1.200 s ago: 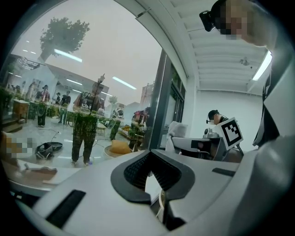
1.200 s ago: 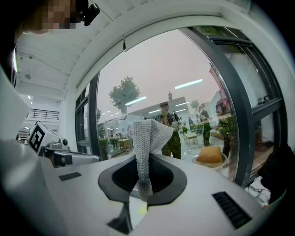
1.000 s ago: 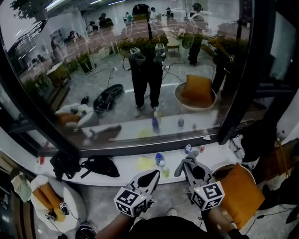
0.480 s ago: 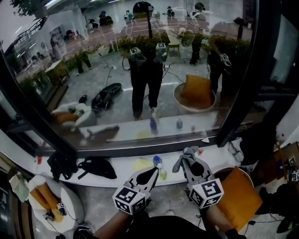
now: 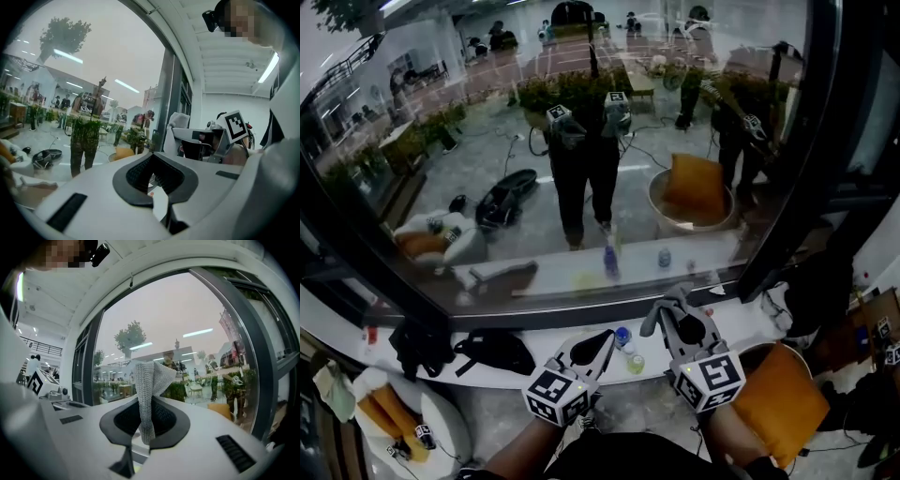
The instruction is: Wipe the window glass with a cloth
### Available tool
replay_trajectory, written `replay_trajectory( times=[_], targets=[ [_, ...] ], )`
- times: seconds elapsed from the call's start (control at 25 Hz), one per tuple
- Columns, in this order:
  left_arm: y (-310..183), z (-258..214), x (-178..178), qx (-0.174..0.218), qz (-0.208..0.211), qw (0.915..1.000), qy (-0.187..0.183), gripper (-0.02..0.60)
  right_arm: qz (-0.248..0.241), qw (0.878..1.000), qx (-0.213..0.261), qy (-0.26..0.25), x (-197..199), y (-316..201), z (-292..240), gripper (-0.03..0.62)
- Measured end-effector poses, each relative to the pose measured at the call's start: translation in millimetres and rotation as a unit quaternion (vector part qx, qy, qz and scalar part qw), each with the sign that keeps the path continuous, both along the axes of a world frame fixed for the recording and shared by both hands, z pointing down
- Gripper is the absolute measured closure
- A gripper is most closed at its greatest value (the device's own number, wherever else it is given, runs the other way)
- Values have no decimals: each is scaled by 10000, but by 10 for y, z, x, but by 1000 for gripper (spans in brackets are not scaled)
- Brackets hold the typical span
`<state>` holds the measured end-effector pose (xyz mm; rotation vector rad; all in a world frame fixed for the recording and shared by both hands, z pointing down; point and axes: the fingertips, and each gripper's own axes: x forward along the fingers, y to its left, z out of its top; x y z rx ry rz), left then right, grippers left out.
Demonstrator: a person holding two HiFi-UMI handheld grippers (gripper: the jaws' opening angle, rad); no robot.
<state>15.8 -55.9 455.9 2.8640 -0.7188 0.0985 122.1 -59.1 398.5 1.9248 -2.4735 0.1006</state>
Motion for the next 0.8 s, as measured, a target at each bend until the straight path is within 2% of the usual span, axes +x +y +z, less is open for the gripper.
replay_trajectory(
  times=[0.16,0.4,0.8],
  targets=[
    [-355,-42,-293,-37,-202,9997,138,575,-80,9998,98,154,-300,-392,-108,543],
    [-844,-60,-838,46,-459,9988,147,576,-298,9986,247,348,-897,-1085,-276,542],
    [-1597,-17,-2003,102,-1311,9912,168,575,-839,9943,447,481,-2016,-2291,-419,542]
  ],
)
